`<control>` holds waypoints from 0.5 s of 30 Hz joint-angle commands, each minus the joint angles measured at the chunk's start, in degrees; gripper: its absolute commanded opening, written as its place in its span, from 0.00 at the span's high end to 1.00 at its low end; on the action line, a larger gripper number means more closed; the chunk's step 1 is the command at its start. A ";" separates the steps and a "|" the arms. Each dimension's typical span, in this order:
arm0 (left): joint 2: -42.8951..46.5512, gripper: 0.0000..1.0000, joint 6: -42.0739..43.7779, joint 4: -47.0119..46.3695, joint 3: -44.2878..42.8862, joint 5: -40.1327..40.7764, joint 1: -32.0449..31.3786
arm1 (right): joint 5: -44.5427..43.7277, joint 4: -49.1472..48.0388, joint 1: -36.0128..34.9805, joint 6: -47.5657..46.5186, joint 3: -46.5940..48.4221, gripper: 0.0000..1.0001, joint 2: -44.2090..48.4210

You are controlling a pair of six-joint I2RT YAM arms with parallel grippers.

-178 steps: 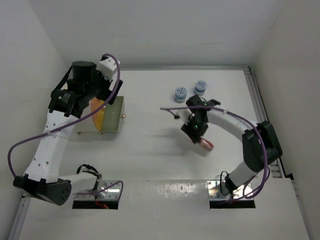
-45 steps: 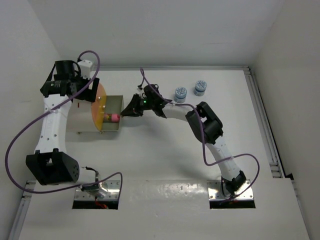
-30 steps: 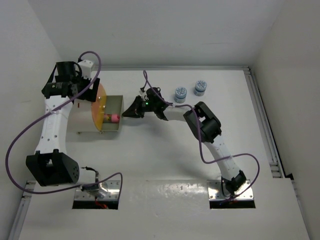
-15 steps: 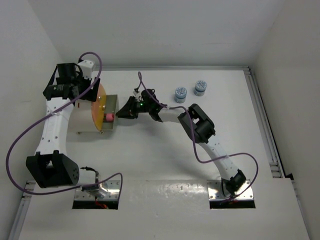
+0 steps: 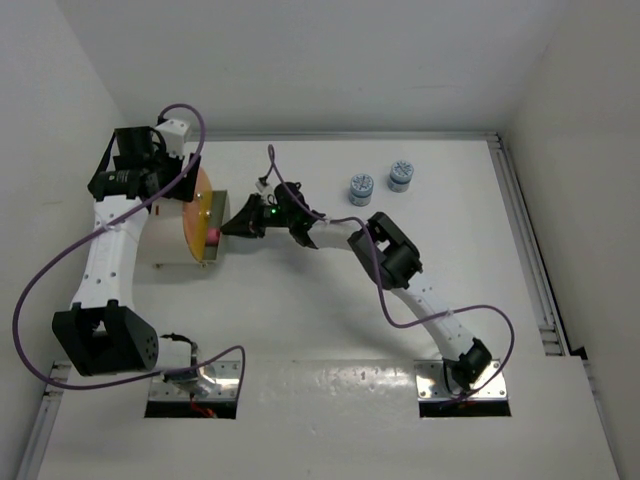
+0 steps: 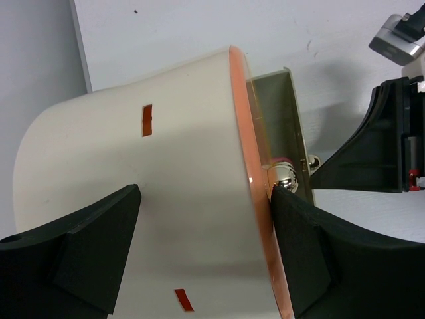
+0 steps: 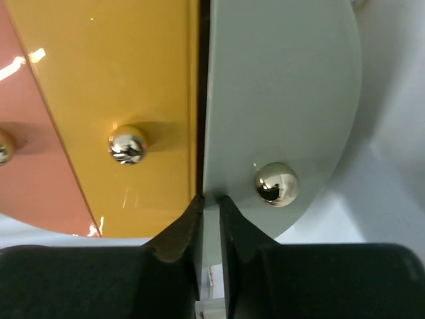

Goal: Sort the stationery into containers
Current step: Close the drawer in the storage box.

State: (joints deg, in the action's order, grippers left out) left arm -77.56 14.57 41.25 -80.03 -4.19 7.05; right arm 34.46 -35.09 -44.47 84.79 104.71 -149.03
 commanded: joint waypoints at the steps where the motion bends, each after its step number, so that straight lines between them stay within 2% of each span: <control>1: -2.95 0.16 -2.00 9.28 3.04 -1.44 -0.19 | -1.06 -6.39 -0.80 0.37 -0.20 0.88 1.81; 5: -3.21 0.15 -2.00 8.93 2.86 -1.35 -0.02 | -2.02 -6.66 -0.71 -0.95 0.66 1.00 2.17; 9: -3.30 0.15 -2.09 9.11 2.34 -1.18 0.07 | -3.08 -3.93 -0.88 0.46 4.98 1.00 -0.38; 15: -3.74 0.15 -2.35 9.11 2.60 -1.70 0.25 | -3.17 -6.21 -0.45 2.12 0.68 1.00 1.64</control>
State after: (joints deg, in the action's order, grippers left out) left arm -78.06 14.59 40.38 -80.01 -4.25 7.09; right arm 32.32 -37.74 -44.56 85.82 106.32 -149.45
